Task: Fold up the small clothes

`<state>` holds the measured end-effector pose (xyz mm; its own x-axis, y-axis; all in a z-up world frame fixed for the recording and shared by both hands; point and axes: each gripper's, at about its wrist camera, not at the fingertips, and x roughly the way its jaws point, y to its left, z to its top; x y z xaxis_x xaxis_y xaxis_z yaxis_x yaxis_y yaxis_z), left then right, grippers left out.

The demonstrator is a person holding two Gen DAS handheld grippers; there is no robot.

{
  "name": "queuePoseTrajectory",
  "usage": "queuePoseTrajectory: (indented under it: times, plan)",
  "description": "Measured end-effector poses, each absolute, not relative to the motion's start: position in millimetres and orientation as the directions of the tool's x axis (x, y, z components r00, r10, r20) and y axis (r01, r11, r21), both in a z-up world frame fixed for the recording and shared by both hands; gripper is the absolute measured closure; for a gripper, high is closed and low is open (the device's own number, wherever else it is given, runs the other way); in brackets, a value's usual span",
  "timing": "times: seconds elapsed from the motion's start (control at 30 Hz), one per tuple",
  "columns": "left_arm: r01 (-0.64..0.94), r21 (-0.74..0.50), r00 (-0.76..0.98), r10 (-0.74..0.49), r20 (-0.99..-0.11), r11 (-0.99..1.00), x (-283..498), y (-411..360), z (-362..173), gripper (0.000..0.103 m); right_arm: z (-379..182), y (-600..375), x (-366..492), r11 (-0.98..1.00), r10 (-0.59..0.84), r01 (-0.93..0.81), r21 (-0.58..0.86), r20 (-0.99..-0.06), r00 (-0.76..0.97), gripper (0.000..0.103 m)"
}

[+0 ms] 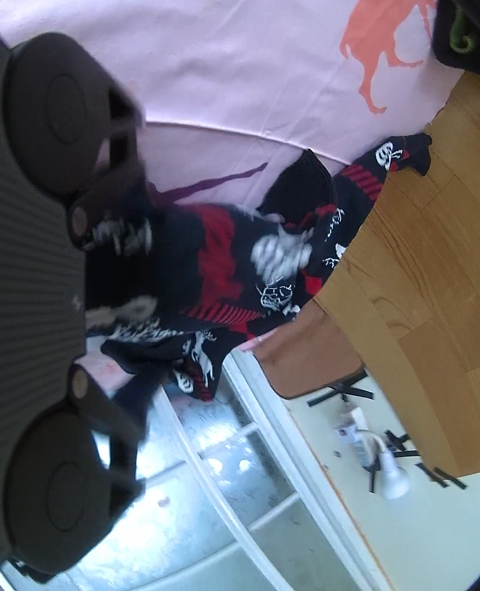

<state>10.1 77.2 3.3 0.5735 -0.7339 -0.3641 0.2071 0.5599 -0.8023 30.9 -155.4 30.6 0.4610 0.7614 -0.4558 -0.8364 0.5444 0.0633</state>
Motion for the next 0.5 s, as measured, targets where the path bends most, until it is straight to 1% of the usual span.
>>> queuePoseTrajectory:
  times: [0.03, 0.07, 0.1, 0.13, 0.2, 0.23, 0.3, 0.33, 0.37, 0.4, 0.43, 0.47, 0.5]
  plan:
    - [0.198, -0.787, 0.565, -0.724, -0.396, 0.585, 12, 75, 3, 0.078, 31, -158, 33, 0.528, 0.773, -0.846, 0.077, -0.457, 0.440, 0.089]
    - [0.188, -0.771, 0.559, -0.712, -0.425, 0.608, 12, 73, 0, 0.082, 32, -160, 37, 0.513, 0.781, -0.852, 0.100, -0.466, 0.415, 0.086]
    - [0.181, -0.765, 0.562, -0.704, -0.435, 0.617, 10, 73, -2, 0.083, 35, -163, 44, 0.492, 0.789, -0.862, 0.123, -0.481, 0.381, 0.080]
    - [0.178, -0.758, 0.574, -0.692, -0.438, 0.628, 7, 74, -1, 0.084, 40, -168, 50, 0.469, 0.797, -0.873, 0.134, -0.490, 0.353, 0.077]
    - [0.177, -0.715, 0.610, -0.646, -0.459, 0.676, -2, 77, 3, 0.084, 56, -178, 64, 0.421, 0.817, -0.895, 0.146, -0.491, 0.304, 0.077]
    - [0.172, -0.696, 0.626, -0.623, -0.469, 0.697, -7, 81, 5, 0.084, 67, -187, 72, 0.423, 0.827, -0.895, 0.139, -0.464, 0.319, 0.077]
    - [0.151, -0.690, 0.634, -0.604, -0.482, 0.708, -13, 90, 6, 0.084, 90, -206, 89, 0.467, 0.829, -0.875, 0.127, -0.406, 0.384, 0.076]
    - [0.139, -0.692, 0.635, -0.600, -0.487, 0.708, -15, 92, 5, 0.084, 101, -213, 102, 0.490, 0.831, -0.861, 0.134, -0.370, 0.415, 0.074]
    - [0.126, -0.693, 0.636, -0.594, -0.493, 0.710, -18, 93, 5, 0.084, 110, -216, 117, 0.529, 0.820, -0.838, 0.132, -0.332, 0.465, 0.069]
    - [0.117, -0.691, 0.637, -0.587, -0.500, 0.714, -21, 93, 4, 0.084, 117, -216, 131, 0.601, 0.779, -0.792, 0.112, -0.302, 0.549, 0.054]
    - [0.109, -0.687, 0.640, -0.580, -0.505, 0.719, -25, 93, 5, 0.084, 122, -208, 150, 0.687, 0.706, -0.724, 0.063, -0.291, 0.646, 0.045]
    - [0.106, -0.681, 0.644, -0.572, -0.509, 0.725, -27, 92, 6, 0.084, 122, -193, 166, 0.750, 0.627, -0.661, -0.017, -0.299, 0.719, 0.045]
    - [0.105, -0.674, 0.646, -0.565, -0.513, 0.731, -29, 93, 6, 0.084, 120, -178, 183, 0.774, 0.569, -0.625, -0.098, -0.323, 0.756, 0.046]
